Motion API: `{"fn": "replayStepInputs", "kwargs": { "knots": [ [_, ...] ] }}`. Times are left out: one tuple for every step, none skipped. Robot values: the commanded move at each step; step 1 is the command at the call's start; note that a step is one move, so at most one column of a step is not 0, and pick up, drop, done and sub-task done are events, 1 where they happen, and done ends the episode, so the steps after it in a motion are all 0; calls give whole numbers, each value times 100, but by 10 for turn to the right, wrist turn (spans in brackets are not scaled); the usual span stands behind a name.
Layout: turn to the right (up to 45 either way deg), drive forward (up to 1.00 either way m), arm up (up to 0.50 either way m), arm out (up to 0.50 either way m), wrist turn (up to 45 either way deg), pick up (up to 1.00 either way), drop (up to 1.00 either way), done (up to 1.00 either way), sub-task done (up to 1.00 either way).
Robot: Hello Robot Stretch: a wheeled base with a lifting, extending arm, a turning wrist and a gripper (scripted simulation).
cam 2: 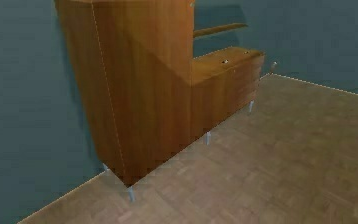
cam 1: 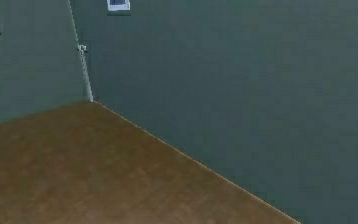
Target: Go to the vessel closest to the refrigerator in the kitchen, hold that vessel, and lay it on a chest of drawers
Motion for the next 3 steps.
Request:
{"fn": "replayStepInputs", "kwargs": {
  "knots": [
    [0,10,0,0,0,0,0,0,0],
    [-450,0,0,0,0,0,0,0,0],
    [0,100,0,0,0,0,0,0,0]
  ]
}}
